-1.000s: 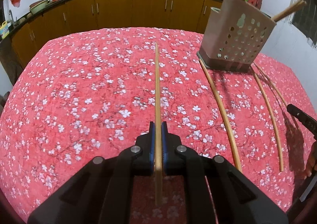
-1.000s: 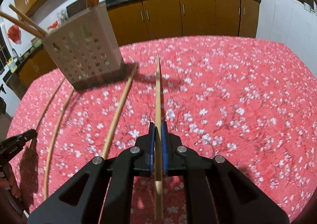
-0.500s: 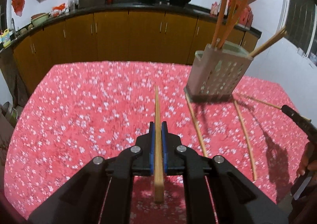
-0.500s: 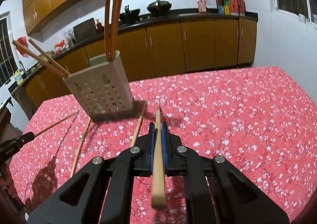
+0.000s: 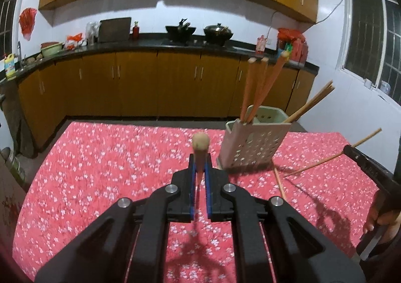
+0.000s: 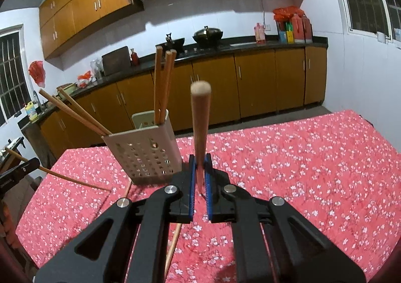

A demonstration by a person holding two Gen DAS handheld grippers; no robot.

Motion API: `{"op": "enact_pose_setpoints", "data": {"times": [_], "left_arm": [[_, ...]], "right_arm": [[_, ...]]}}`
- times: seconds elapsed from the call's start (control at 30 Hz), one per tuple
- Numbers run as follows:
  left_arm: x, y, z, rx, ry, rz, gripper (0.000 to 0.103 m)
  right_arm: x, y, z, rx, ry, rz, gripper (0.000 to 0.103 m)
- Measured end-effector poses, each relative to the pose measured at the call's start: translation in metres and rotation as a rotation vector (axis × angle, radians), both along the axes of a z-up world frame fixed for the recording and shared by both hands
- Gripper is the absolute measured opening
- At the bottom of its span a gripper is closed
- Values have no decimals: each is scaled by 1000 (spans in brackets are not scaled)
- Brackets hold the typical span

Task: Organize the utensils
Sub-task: 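Lift the held chopsticks upright with both tools over the beige holder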

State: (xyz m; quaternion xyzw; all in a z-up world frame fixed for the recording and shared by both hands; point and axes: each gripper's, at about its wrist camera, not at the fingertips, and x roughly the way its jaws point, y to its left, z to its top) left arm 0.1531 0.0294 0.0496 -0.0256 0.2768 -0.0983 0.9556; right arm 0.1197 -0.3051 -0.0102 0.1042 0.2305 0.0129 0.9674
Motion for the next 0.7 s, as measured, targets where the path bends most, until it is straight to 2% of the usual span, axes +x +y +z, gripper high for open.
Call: {"op": "enact_pose_setpoints", "data": {"times": [0.17, 0.43, 0.53, 0.7], "left_arm": [[-10, -15, 25, 3, -60, -71, 7], [-18, -45, 71, -52, -136, -185, 7], [-20, -55, 86, -57, -181, -199, 7], [-9, -66, 101, -50, -227, -170, 7]], "right_arm": [[-6, 4, 26, 11, -65, 36, 7], [-19, 7, 88, 80, -225, 122, 7], [-19, 12, 103, 77, -276, 133, 7], [-1, 19, 110, 59, -287, 140, 7]]}}
